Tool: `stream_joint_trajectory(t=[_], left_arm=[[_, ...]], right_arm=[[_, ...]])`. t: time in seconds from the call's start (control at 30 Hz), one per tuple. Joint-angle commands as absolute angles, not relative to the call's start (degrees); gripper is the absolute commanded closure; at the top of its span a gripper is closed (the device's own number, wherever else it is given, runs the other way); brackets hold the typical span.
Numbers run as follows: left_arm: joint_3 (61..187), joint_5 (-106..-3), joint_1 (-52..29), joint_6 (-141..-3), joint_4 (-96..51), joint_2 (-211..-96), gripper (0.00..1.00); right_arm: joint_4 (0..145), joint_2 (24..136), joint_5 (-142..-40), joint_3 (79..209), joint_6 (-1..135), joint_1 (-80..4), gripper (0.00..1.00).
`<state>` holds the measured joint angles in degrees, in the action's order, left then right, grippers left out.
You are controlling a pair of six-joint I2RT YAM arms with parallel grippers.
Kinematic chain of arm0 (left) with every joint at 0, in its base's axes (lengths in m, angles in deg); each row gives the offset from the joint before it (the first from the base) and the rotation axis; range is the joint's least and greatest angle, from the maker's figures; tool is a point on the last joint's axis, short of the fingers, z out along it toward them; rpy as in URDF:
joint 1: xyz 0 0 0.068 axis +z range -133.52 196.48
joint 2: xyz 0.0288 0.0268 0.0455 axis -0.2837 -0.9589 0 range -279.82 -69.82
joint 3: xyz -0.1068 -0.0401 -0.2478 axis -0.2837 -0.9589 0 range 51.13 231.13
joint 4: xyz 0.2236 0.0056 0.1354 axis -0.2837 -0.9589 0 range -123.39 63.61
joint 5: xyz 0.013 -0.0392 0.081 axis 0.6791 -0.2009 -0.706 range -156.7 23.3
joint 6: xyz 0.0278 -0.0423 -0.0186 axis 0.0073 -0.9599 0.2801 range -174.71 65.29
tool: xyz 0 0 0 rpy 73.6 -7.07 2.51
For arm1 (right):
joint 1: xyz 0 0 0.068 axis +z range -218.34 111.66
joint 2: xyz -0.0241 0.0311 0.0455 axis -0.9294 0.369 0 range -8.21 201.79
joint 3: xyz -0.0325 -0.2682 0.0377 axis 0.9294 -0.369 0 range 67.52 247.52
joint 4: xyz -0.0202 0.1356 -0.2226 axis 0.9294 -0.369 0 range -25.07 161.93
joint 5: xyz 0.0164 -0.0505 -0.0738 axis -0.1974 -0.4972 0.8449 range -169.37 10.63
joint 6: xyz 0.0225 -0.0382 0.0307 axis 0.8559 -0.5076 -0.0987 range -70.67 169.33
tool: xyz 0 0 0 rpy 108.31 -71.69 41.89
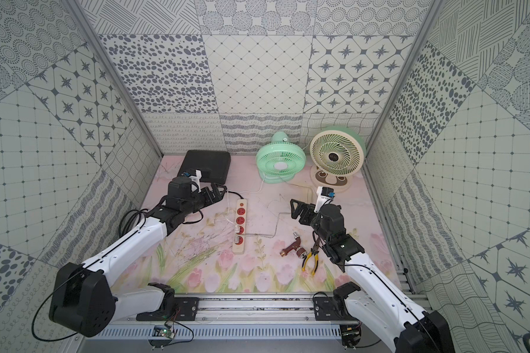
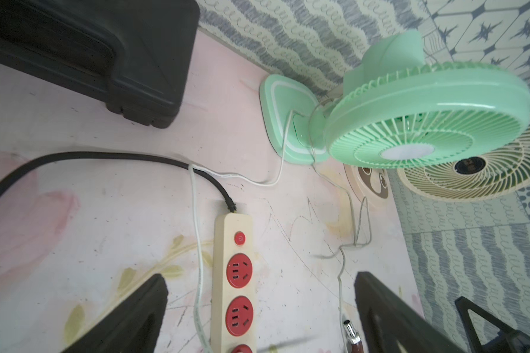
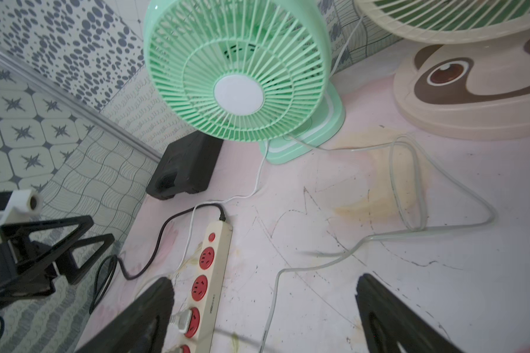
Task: Unplug the desk fan from the power strip
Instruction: Remove the plug from the socket.
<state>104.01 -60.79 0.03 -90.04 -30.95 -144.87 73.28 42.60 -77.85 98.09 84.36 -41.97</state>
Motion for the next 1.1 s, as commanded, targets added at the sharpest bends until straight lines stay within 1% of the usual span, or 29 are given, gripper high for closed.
stream_joint_trajectory(t=[0.0, 0.17, 0.3, 0.43, 0.67, 1.0, 1.07], left_arm=[[113.7, -63.7, -7.0, -89.9, -45.8, -151.7, 0.01], [125.1, -66.2, -11.7, -90.5, -55.7, -162.5, 0.01], [132.4, -70.2, -13.9, -91.0, -62.8, -170.7, 0.01], [137.8, -74.3, -14.5, -92.8, -68.5, -177.1, 0.01], [144.0, -76.5, -14.5, -93.5, -73.8, -185.1, 0.01], [148.2, -78.4, -14.3, -93.3, -76.6, -192.3, 0.08], [148.5, -78.4, -14.1, -93.5, -76.9, -193.2, 0.12]], right_arm=[[70.4, 44.4, -72.1, 101.1, 80.2, -37.5, 0.03], [71.2, 48.6, -69.5, 102.3, 77.8, -32.6, 0.03], [72.0, 50.8, -69.3, 102.3, 77.7, -32.0, 0.03], [73.1, 51.5, -69.1, 101.8, 77.5, -32.0, 0.03], [74.6, 51.8, -68.9, 100.6, 76.9, -32.0, 0.03], [74.8, 51.8, -69.7, 100.0, 77.1, -32.0, 0.03], [74.8, 51.8, -69.8, 100.0, 77.2, -32.0, 0.03]])
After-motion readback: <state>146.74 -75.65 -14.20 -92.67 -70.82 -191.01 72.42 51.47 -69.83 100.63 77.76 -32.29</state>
